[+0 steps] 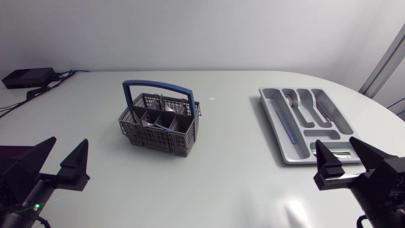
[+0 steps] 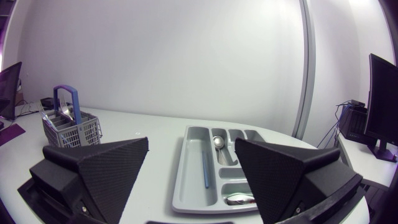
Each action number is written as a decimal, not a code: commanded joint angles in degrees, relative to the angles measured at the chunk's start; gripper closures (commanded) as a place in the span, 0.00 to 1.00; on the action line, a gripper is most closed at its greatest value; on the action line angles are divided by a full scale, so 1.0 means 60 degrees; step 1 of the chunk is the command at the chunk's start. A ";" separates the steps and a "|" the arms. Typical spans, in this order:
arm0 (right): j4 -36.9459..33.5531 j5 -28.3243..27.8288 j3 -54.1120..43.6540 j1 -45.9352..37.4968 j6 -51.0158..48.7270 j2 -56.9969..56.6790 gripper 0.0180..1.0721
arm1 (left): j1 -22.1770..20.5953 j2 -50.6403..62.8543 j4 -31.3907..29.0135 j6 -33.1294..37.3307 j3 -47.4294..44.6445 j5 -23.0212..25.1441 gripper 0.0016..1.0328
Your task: Unload the cutlery basket into the drawer organizer.
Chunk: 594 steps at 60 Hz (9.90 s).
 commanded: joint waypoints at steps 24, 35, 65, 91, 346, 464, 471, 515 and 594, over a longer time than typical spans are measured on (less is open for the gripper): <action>-0.0171 -0.0013 0.0182 -0.0025 0.0109 0.0031 0.05 | 0.0244 -0.0094 -0.0225 -0.0240 -0.0066 -0.0167 0.04; 0.0474 -0.0013 0.0695 0.0180 0.0124 0.1291 0.05 | 0.0215 0.0903 -0.0152 -0.0299 0.0798 -0.0167 0.04; 0.0781 0.1159 0.4152 0.2729 0.0549 0.7604 0.05 | -0.0093 0.7143 -0.2114 -0.0284 0.4959 -0.0445 0.07; -0.1064 0.0324 0.7946 0.4999 -0.1107 1.3024 0.05 | 0.0317 1.0116 -0.2422 0.1445 0.6380 0.2016 0.07; -0.1665 -0.2694 0.5236 0.3988 -0.4446 1.1838 0.05 | -0.3374 1.4335 -0.3550 0.8842 0.9529 0.6425 0.91; -0.2793 -0.2005 0.5939 0.6508 -0.4271 0.8029 0.31 | -0.5996 1.2519 -0.6245 0.6000 1.1155 0.7758 0.97; -0.2558 -0.1991 0.5939 0.6625 -0.4329 0.8264 0.52 | -0.6128 1.2651 -0.6187 0.5912 1.1257 0.7729 0.97; -0.2983 -0.2034 0.5353 0.6596 -0.4402 0.7868 0.95 | -0.5484 1.2695 -0.5528 0.4711 1.2254 0.7494 0.23; -0.1606 0.1642 1.3761 -0.2281 -0.2352 1.9499 0.95 | -0.6260 1.3383 -0.1499 0.3027 0.9251 -0.0650 0.17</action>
